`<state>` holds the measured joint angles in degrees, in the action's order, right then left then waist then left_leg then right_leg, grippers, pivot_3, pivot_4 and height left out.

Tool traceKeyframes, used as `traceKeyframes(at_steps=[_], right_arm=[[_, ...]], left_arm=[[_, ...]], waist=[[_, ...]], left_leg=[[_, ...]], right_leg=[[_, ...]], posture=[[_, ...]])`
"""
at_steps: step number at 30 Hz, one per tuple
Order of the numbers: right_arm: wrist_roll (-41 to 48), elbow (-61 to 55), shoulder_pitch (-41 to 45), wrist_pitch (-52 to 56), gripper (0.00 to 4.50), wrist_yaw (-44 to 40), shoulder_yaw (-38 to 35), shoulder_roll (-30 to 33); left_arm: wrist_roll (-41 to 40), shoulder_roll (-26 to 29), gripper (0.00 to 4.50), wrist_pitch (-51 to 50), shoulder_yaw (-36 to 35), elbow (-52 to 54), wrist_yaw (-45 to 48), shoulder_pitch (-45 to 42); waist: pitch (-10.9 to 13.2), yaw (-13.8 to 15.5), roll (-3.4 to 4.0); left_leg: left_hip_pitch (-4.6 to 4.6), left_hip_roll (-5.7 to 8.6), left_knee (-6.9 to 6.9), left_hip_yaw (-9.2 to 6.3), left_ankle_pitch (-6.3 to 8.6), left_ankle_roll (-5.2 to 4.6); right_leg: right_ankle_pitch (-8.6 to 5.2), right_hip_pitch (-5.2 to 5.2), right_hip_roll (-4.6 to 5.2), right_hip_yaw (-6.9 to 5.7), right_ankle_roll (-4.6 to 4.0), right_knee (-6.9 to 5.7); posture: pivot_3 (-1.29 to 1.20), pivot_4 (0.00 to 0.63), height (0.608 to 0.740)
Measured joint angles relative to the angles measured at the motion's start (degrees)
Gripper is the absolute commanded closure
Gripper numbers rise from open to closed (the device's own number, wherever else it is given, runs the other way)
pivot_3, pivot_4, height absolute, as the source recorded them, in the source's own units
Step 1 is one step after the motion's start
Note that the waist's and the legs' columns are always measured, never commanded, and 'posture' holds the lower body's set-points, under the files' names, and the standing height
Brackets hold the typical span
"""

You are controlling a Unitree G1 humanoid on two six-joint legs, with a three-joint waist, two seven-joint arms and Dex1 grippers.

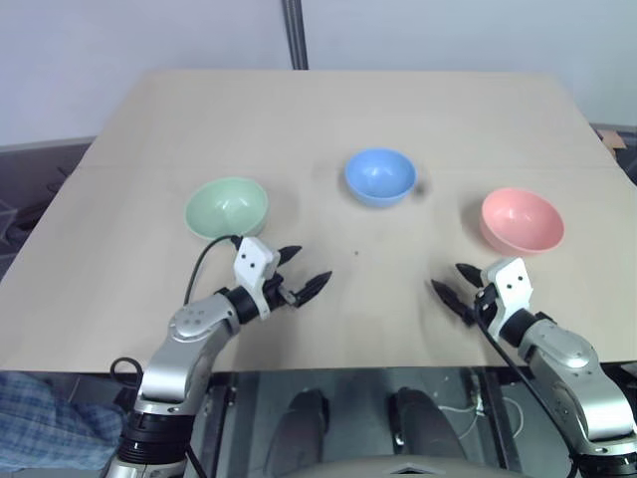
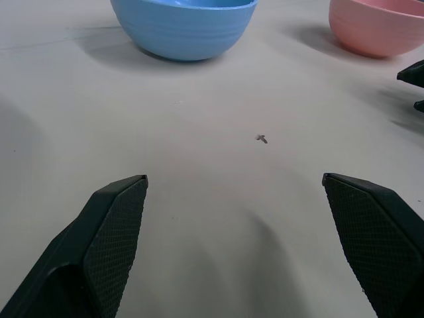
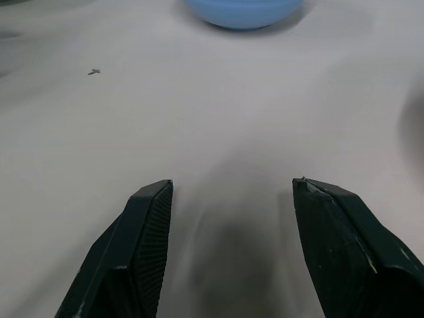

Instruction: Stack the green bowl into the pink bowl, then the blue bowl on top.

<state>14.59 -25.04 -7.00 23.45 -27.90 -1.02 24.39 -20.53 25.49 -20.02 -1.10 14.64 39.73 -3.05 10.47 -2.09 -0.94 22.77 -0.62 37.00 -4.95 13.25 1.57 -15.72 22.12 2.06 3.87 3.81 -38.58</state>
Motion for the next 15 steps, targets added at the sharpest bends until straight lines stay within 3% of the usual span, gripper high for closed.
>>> traceKeyframes(at_steps=[15], right_arm=[[0.6,-1.3,-1.2,0.0,1.50,-0.7,-1.3,0.4]], left_arm=[[-1.5,0.2,0.00,0.6,-0.6,0.0,1.3,0.0]], waist=[[0.0,0.0,0.00]], left_leg=[[0.00,0.00,-0.01,0.00,0.00,0.00]], right_leg=[[0.00,0.00,0.00,0.00,0.00,0.01]], posture=[[0.00,0.150,0.740]])
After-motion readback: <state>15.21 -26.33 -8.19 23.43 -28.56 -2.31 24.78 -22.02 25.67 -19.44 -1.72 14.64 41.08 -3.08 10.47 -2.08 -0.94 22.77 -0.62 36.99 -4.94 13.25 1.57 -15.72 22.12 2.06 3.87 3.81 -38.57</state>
